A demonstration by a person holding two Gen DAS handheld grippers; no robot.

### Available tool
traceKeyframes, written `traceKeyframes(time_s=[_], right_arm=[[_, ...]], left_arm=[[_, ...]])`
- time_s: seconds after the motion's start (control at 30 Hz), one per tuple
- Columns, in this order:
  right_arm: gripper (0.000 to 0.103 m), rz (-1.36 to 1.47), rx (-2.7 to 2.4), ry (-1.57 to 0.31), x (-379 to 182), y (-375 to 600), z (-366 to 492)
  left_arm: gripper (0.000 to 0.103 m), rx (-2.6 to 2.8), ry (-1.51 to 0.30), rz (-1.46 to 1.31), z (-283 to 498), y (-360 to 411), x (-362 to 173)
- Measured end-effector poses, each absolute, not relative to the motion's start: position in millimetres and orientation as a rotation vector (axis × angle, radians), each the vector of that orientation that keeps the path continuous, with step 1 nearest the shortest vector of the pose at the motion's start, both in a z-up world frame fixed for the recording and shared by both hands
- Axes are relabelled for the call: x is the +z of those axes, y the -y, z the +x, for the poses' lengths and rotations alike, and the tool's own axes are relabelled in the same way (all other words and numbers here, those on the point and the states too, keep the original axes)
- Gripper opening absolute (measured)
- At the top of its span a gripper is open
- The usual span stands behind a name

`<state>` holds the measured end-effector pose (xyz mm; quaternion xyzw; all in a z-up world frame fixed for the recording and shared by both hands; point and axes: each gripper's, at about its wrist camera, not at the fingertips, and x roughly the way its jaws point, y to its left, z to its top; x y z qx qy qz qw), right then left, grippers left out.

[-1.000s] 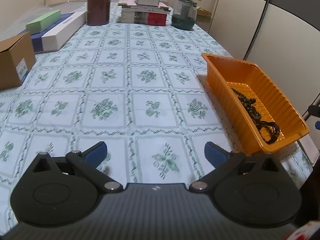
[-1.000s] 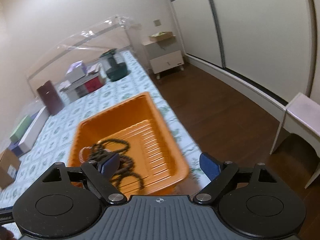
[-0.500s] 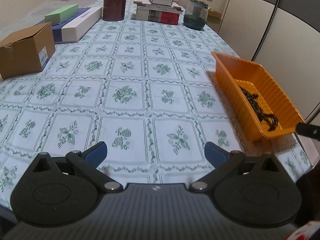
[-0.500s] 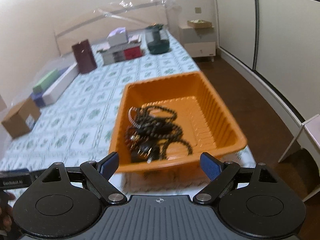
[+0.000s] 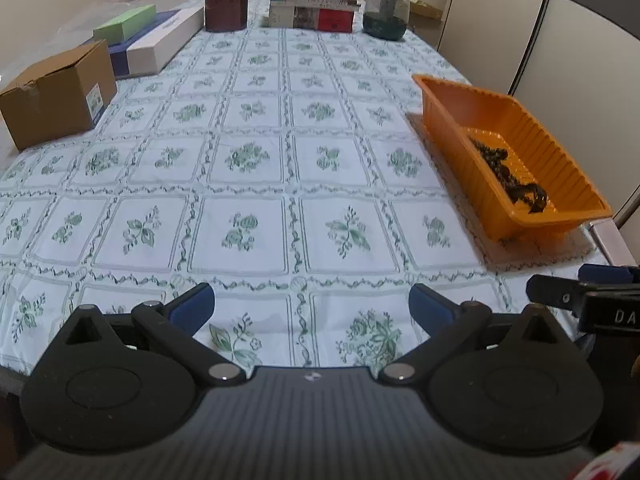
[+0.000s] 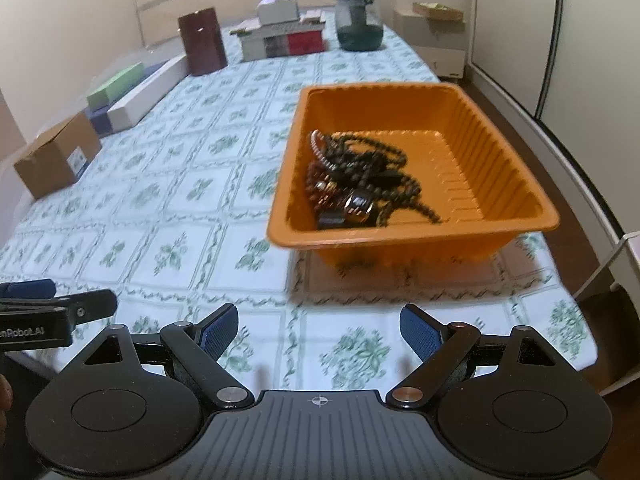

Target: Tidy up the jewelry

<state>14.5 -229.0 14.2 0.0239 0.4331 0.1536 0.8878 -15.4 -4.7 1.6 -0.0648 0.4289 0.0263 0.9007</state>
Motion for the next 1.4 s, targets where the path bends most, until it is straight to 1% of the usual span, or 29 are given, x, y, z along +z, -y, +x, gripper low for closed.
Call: traceKeyframes(time_s=[0.2, 1.4], right_arm=[[0.088, 0.039, 0.337, -0.919, 10.1, 223.0, 12.1], [0.088, 0.052, 0.328, -0.924, 10.0, 222.1, 15.2]], left_arm=[[0.103, 0.072, -0.908, -0.135, -17.3, 7.5, -2.0], [0.103, 0.081, -0.876, -0.131, -16.9, 10.4, 4.1]])
